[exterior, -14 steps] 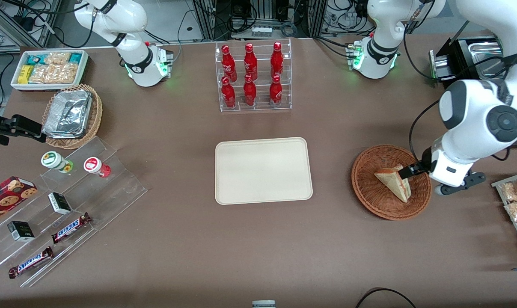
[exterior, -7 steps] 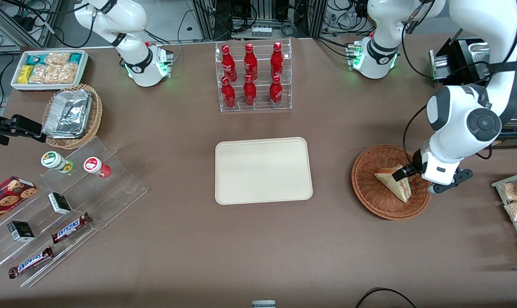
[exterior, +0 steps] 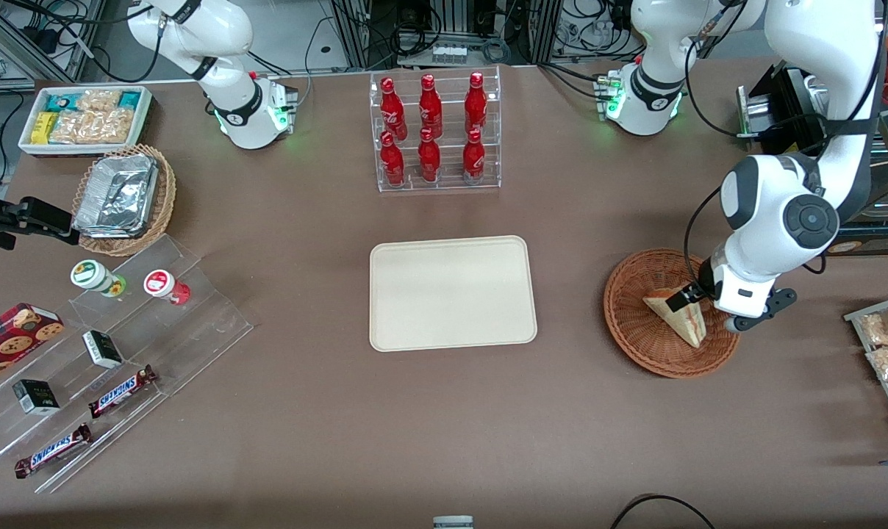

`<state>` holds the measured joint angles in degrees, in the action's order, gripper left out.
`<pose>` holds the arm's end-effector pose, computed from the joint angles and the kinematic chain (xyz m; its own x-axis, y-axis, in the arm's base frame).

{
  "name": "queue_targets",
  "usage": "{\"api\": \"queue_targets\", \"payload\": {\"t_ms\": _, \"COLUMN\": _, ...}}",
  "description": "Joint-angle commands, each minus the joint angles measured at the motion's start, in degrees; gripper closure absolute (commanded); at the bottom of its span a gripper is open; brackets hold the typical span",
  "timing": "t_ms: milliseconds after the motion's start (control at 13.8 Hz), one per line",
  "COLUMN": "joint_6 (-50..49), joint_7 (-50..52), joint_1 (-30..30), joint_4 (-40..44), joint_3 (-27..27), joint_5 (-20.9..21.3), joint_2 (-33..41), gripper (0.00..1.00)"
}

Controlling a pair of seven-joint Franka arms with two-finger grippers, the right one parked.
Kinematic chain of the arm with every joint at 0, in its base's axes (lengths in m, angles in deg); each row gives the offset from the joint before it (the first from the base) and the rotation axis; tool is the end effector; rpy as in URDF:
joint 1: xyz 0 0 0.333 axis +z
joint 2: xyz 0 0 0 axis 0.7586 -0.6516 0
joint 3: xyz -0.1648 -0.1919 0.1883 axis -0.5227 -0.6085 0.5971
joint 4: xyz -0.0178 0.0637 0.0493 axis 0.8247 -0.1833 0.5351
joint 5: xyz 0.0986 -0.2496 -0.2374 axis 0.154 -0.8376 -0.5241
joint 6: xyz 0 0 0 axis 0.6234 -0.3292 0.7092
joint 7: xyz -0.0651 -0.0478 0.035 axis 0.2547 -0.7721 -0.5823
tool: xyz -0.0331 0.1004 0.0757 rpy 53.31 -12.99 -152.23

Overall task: Place sandwich from basket to tray
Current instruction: 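Close the left gripper on the wrapped sandwich and lift it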

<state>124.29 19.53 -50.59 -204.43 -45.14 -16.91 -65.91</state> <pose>0.5407 -0.0423 0.3092 0.8834 0.4677 -0.0281 0.4676 -0.8839 -0.0115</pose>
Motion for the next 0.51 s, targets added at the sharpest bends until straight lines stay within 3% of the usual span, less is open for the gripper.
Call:
{"api": "queue_targets", "payload": {"t_ms": 0, "joint_6": 3.57, "joint_7": 1.27, "joint_1": 0.03, "joint_4": -3.17, "joint_3": 0.13, "joint_5": 0.34, "joint_2": 0.45, "gripper": 0.0}}
{"api": "queue_targets", "payload": {"t_ms": 435, "joint_6": 7.45, "joint_7": 2.41, "joint_1": 0.03, "joint_4": -4.84, "joint_3": 0.49, "joint_5": 0.25, "joint_2": -1.83, "gripper": 0.0}}
